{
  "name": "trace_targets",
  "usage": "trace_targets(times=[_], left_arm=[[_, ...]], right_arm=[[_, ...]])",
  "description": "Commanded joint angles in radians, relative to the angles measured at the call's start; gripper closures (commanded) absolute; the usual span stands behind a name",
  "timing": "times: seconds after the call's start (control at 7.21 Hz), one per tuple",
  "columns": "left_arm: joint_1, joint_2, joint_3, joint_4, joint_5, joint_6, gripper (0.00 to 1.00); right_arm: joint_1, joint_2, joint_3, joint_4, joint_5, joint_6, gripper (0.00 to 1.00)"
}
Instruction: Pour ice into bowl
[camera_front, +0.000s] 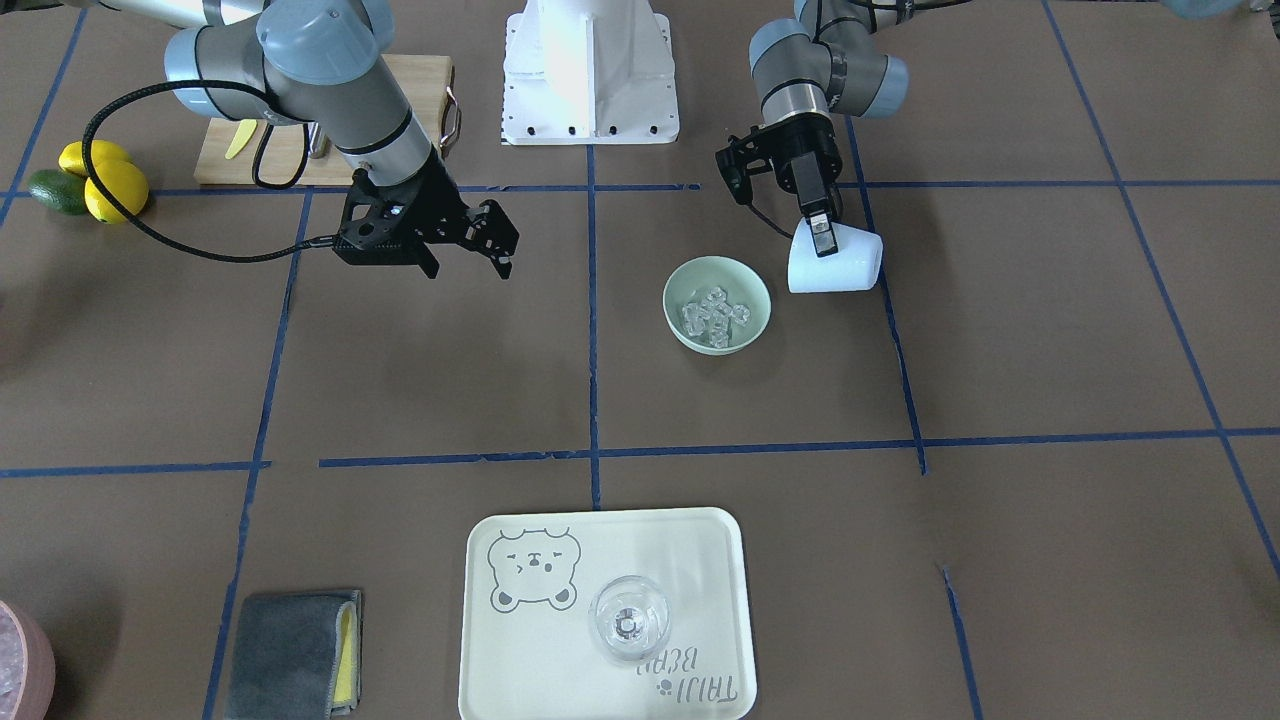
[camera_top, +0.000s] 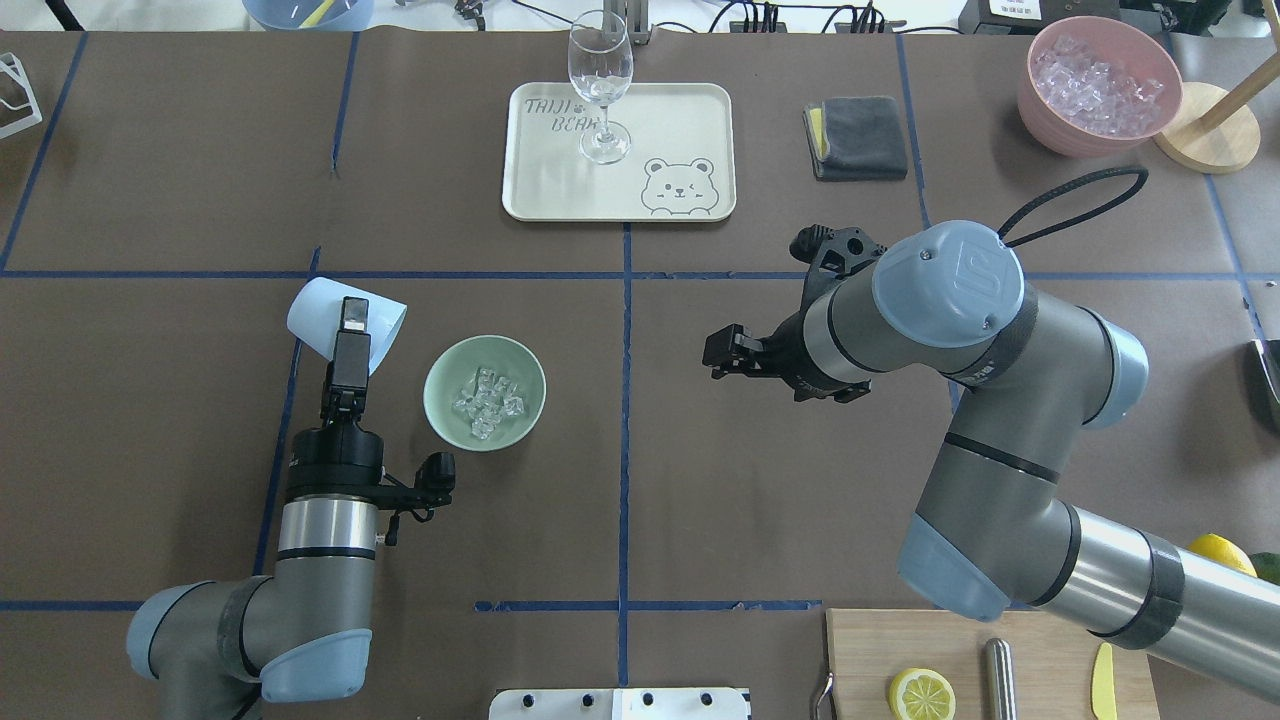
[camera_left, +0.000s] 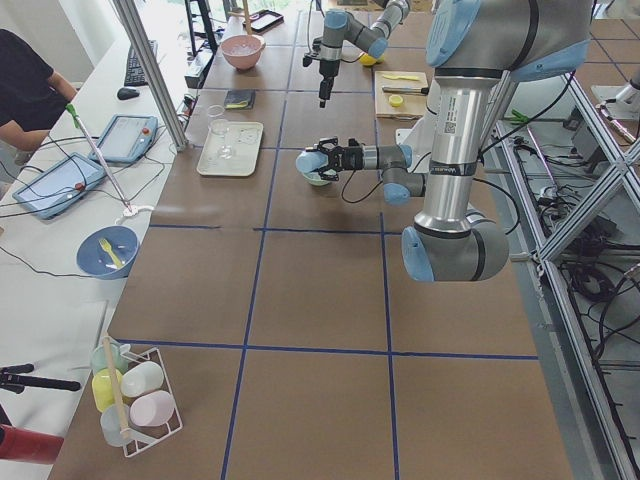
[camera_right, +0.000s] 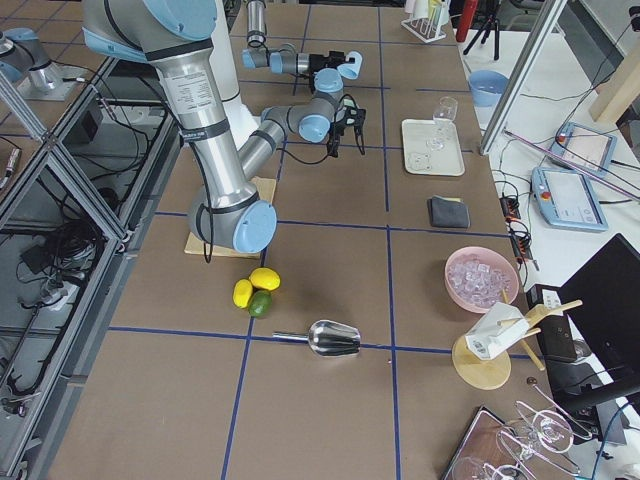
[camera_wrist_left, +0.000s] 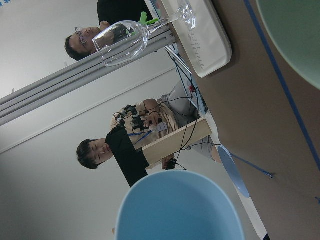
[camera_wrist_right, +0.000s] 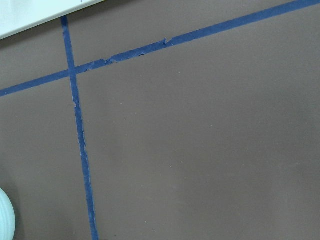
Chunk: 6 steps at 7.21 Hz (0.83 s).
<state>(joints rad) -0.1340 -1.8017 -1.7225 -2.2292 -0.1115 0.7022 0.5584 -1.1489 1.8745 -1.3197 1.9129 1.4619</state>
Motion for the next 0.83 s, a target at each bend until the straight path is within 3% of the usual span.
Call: trace_targets(times=[0.0, 0.28, 0.69], left_arm=[[0.001, -0.001, -0.047, -0.006, -0.001, 0.005, 1.00], [0.001, -0.001, -0.129, -0.010, -0.061, 0.083, 1.00], [-0.009, 0.021, -0.230, -0.015, -0.290, 0.074, 1.00]], right_arm=[[0.002, 0.000, 0.000, -0.001, 0.000, 0.000, 0.00], [0.000, 0.000, 0.002, 0.000, 0.000, 0.002, 0.00], [0.000, 0.008, 0.002, 0.000, -0.002, 0.005, 0.00]])
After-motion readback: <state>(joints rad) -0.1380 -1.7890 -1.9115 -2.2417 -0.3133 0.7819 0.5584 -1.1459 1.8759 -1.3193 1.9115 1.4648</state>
